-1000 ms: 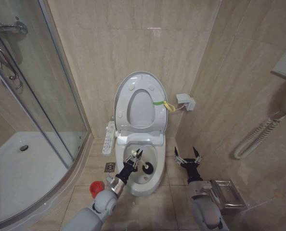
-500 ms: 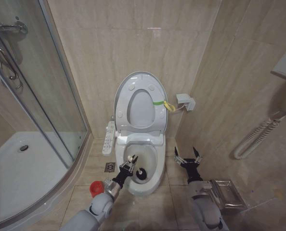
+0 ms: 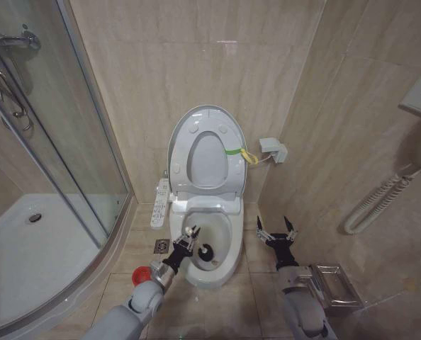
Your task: Open the toilet lid, clean the toilet bowl with a toilet brush, close the toilet lid, and flush.
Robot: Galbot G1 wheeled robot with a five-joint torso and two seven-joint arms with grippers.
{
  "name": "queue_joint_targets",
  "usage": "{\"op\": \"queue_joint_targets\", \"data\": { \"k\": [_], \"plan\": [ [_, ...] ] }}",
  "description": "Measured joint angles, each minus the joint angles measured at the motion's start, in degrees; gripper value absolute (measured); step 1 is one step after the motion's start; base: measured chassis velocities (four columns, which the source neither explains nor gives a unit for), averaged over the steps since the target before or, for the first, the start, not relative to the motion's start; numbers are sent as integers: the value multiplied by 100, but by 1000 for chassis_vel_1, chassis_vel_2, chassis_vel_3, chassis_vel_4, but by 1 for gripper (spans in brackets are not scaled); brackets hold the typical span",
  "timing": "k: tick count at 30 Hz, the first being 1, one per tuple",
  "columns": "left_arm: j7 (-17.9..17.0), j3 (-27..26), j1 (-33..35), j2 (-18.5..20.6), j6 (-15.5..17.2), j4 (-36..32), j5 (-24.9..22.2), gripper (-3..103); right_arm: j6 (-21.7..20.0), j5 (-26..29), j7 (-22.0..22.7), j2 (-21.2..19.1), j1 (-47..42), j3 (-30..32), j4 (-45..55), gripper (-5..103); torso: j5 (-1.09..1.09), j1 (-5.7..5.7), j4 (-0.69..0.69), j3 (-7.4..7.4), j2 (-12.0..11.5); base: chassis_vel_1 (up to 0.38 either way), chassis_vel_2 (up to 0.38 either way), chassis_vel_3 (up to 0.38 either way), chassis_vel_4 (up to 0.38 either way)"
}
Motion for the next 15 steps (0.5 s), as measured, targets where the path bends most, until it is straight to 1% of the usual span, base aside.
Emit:
{"op": "queue_joint_targets", "data": {
  "k": [2, 5, 8, 9, 10, 12, 15],
  "plan": [
    [-39, 52, 52, 46, 75, -198, -38, 19, 0, 0, 0, 0, 0, 0, 0, 100, -1, 0, 0, 0, 0, 0, 0, 0, 0],
    [-17, 32, 34, -11, 33, -79, -36, 19, 0, 0, 0, 0, 0, 0, 0, 100, -1, 0, 0, 0, 0, 0, 0, 0, 0],
    [137, -68, -72, -182, -165, 486, -16, 19, 0, 0, 0, 0, 0, 0, 0, 100, -1, 0, 0, 0, 0, 0, 0, 0, 0],
    [183, -85, -102, -219, -224, 636, -9, 19, 0, 0, 0, 0, 0, 0, -1, 100, -1, 0, 0, 0, 0, 0, 0, 0, 0],
    [183, -85, -102, -219, -224, 636, -9, 19, 0, 0, 0, 0, 0, 0, -1, 100, -1, 0, 0, 0, 0, 0, 0, 0, 0],
    [298, -124, -184, -304, -359, 1035, 2, 19, 0, 0, 0, 0, 0, 0, 0, 100, -2, 0, 0, 1, 0, 0, 0, 0, 0],
    [316, -159, -207, -315, -379, 1087, -18, 19, 0, 0, 0, 0, 0, 0, 0, 100, -1, 0, 0, 1, 0, 0, 0, 0, 0]
  ]
}}
